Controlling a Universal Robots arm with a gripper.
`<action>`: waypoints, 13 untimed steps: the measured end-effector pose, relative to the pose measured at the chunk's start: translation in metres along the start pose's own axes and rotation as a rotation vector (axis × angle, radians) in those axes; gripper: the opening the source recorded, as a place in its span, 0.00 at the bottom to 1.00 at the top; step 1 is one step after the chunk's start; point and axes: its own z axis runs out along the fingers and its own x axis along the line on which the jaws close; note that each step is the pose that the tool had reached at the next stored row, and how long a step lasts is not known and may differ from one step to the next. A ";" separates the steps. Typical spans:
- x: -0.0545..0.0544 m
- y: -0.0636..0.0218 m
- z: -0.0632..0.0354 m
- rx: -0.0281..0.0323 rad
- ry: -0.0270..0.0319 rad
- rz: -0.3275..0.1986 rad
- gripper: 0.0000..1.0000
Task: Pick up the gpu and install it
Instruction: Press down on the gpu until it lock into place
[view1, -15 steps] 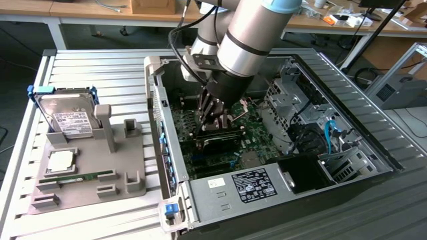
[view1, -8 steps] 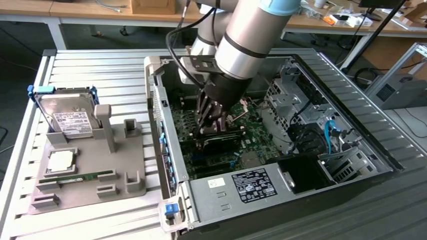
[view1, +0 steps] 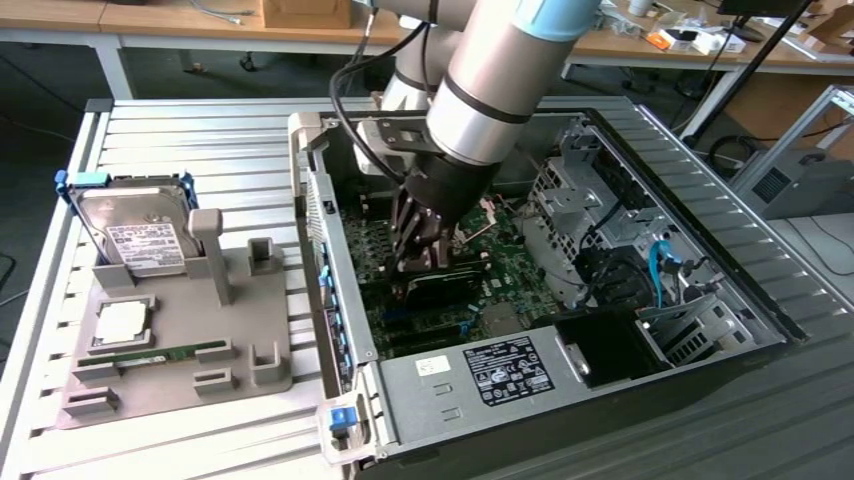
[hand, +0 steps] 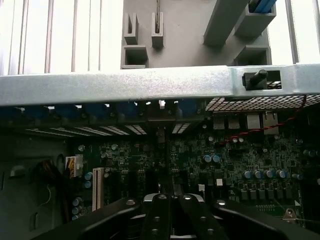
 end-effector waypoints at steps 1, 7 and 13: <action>0.000 0.0000 0.0010 0.0000 0.0000 0.000 0.11; 0.001 0.0002 0.0049 -0.0003 0.0005 0.000 0.11; 0.002 0.0005 0.0081 0.0003 -0.0003 0.000 0.11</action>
